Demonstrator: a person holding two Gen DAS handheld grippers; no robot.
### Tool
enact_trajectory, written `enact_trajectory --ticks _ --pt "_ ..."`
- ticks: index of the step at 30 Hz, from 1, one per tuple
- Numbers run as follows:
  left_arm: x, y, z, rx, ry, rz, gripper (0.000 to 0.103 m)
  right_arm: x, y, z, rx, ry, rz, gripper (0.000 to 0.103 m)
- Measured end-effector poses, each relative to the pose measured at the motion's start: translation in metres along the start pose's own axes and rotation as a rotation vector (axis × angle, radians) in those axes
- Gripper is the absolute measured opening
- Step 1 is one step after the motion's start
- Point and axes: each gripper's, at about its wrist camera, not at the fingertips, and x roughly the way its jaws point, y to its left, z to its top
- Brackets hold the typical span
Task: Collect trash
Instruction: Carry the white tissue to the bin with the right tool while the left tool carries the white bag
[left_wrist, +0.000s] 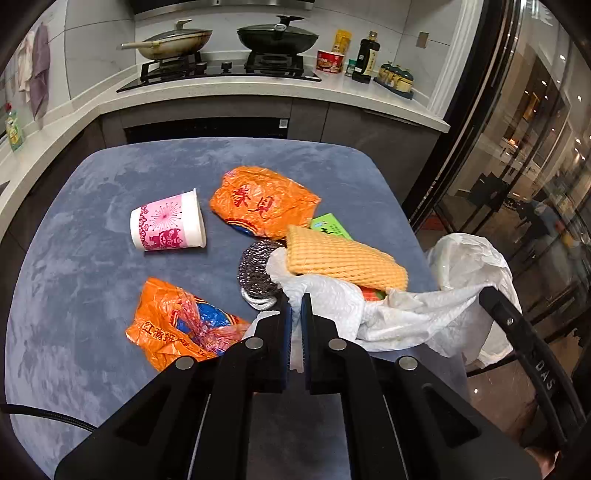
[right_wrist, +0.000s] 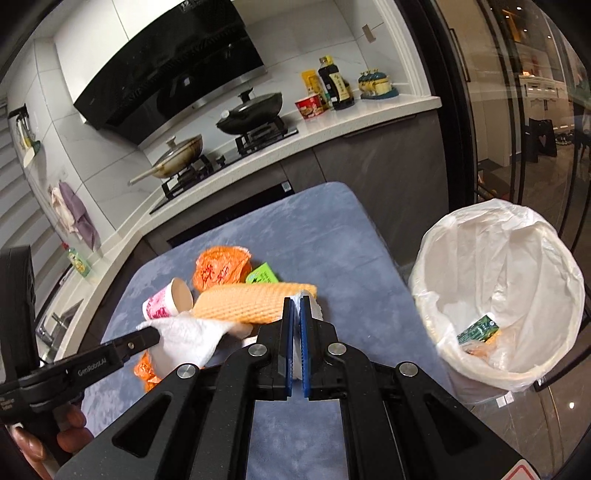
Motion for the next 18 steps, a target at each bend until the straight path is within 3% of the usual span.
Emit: enact_trajectory --ticks 18 --pt "-0.028 -0.109 0.011 0.154 -0.074 -0.102 0.005 -0.065 -0.066 0.048 0.063 -0.19 -0.053 0.004"
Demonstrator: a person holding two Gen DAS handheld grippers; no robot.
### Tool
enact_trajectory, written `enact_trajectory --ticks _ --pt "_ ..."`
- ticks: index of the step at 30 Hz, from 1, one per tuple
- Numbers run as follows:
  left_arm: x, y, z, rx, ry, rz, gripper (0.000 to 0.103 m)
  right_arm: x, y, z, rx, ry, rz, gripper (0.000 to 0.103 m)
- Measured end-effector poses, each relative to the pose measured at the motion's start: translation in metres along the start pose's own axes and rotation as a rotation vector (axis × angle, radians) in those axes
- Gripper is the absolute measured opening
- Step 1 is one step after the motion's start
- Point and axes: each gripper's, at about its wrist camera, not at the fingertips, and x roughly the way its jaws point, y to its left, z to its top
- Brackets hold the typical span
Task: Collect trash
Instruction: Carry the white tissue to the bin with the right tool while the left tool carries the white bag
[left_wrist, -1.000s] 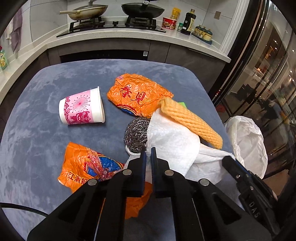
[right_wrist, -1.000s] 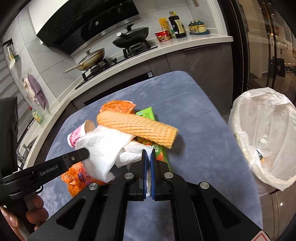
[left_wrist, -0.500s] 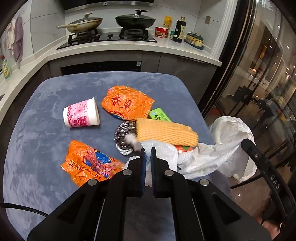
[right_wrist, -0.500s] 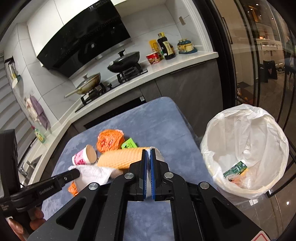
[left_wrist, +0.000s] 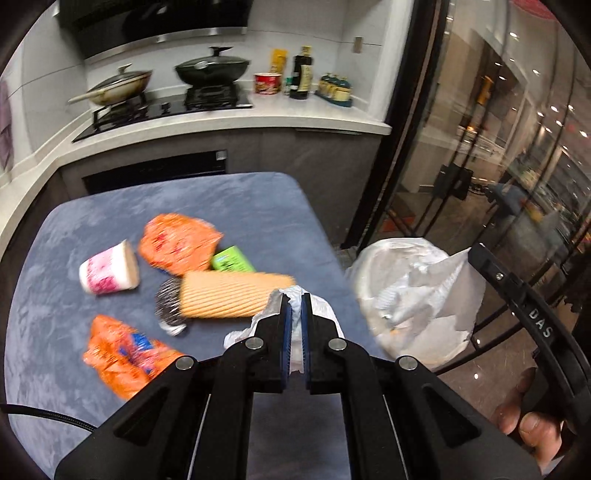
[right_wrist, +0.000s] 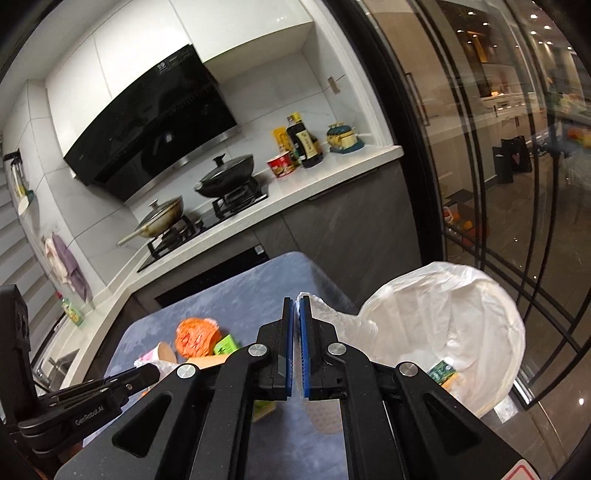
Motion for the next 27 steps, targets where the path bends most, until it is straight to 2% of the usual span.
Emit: enact_trajectory --ticks 5,14,27 --pt "0.021 -0.036 0.008 0.043 0.023 -0.044 0.005 0.002 -0.031 0.009 0.042 -0.01 -0.045 0.004" --pt "0.069 -0.093 0.014 0.111 0.068 -0.09 0.005 0.017 -0.09 0.009 0.117 0.023 -0.119 0.004" --pt "0.116 -0.133 0.008 0.166 0.144 -0.111 0.005 0.03 -0.13 0.0 0.17 0.063 -0.172 0.004"
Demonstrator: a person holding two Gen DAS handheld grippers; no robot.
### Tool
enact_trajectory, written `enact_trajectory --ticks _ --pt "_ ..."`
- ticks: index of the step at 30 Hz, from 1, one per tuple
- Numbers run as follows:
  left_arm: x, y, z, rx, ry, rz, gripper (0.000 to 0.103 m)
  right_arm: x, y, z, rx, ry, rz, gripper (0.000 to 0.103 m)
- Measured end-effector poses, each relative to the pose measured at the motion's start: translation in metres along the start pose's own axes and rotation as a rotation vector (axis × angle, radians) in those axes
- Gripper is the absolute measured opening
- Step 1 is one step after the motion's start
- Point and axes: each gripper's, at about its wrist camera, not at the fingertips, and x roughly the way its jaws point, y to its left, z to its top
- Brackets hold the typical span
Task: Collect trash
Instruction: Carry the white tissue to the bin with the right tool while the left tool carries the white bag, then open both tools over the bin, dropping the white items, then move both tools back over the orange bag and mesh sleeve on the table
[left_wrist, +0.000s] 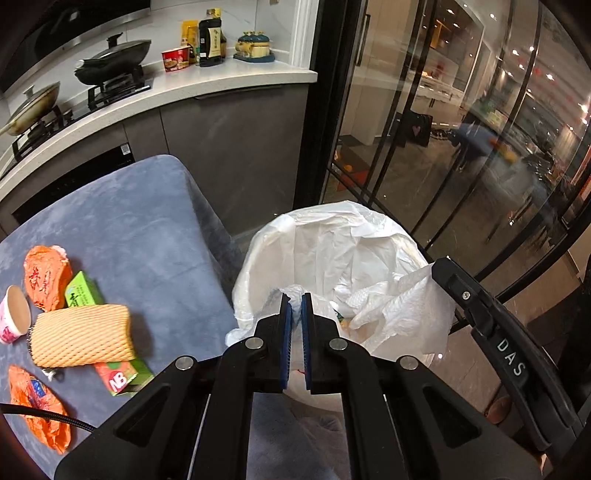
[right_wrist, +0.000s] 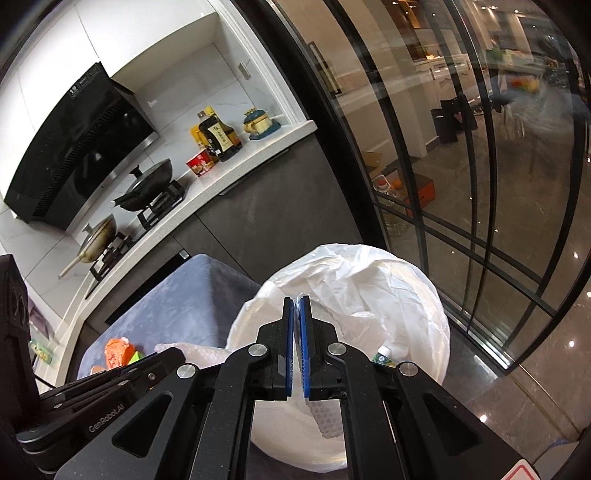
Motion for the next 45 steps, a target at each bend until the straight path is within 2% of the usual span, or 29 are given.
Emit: enact_trajectory --ticks 4,7,10,15,18,25,30,37,41,45 --pt "0.006 -0.005 0.0 0.004 0.01 -0.003 0.006 0.001 -0.005 -0.001 0.011 0.003 -0.008 0.004" --pt "0.007 -0.007 0.001 0.005 0.009 0.001 0.006 -0.001 -0.008 -0.001 0.018 -0.004 -0.014 0.009" --pt "0.007 -0.008 0.002 0.005 0.011 0.003 0.008 -0.002 -0.009 0.0 0.018 -0.009 -0.018 0.01" --pt "0.006 -0.006 0.002 -0.005 0.001 0.016 0.027 -0.004 -0.008 0.0 0.015 -0.014 -0.019 0.011" --pt "0.004 -0.004 0.002 -0.013 -0.004 0.021 0.032 -0.006 -0.006 0.0 0.011 -0.014 -0.019 0.011" --pt "-0.003 0.005 0.0 -0.031 -0.018 0.028 0.034 -0.011 0.004 -0.001 0.0 -0.019 -0.012 0.017" --pt "-0.015 0.017 -0.003 -0.056 -0.041 0.037 0.044 -0.016 0.016 -0.002 -0.018 -0.031 -0.002 0.025" --pt "-0.033 0.047 -0.011 -0.118 -0.06 0.076 0.046 -0.018 0.04 -0.009 -0.058 -0.023 0.023 0.029" --pt "-0.046 0.068 -0.019 -0.156 -0.074 0.109 0.053 -0.018 0.057 -0.018 -0.086 -0.009 0.045 0.032" --pt "-0.058 0.09 -0.028 -0.193 -0.077 0.139 0.054 -0.018 0.078 -0.029 -0.121 0.011 0.069 0.032"
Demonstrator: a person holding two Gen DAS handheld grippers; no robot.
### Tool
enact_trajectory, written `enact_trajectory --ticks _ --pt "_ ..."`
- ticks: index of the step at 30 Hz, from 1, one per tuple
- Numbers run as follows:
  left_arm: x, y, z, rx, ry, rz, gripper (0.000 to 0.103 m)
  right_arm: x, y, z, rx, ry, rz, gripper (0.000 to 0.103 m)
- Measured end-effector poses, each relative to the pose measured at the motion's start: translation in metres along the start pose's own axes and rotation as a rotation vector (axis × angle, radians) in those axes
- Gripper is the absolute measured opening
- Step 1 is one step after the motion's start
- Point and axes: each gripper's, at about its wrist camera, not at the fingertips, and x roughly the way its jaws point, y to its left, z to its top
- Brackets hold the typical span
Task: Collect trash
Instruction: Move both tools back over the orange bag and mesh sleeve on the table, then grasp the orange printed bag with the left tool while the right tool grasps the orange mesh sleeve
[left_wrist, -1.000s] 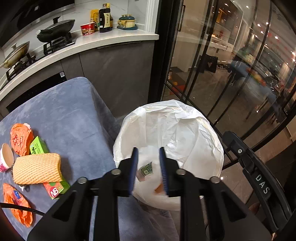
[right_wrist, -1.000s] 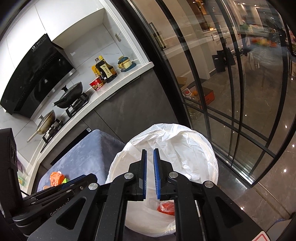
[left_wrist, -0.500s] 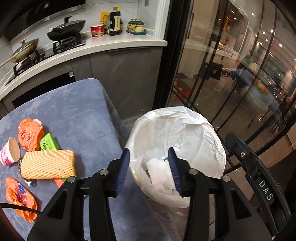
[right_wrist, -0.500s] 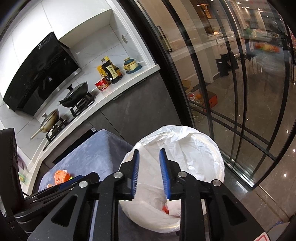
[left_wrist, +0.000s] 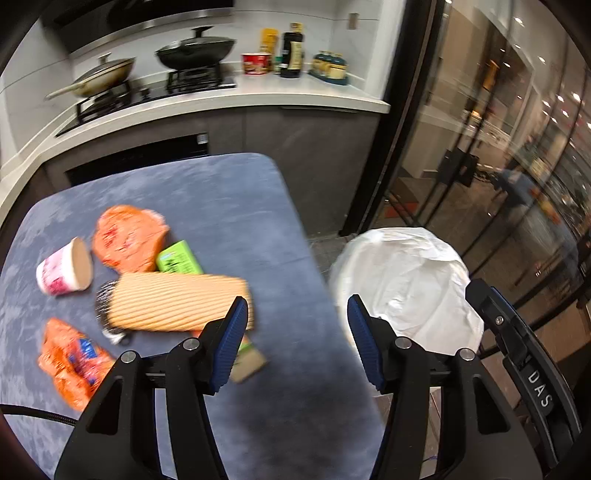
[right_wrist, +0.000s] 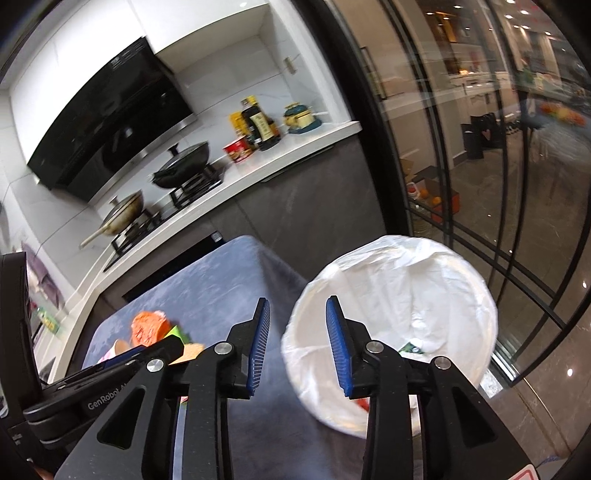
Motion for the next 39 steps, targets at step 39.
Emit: enact_trajectory --ticks 39 --pt "-0.002 0.252 -0.07 -0.413 0.114 0.261 0.088 0.101 0.145 -0.069 -0.196 0.223 0.067 0.056"
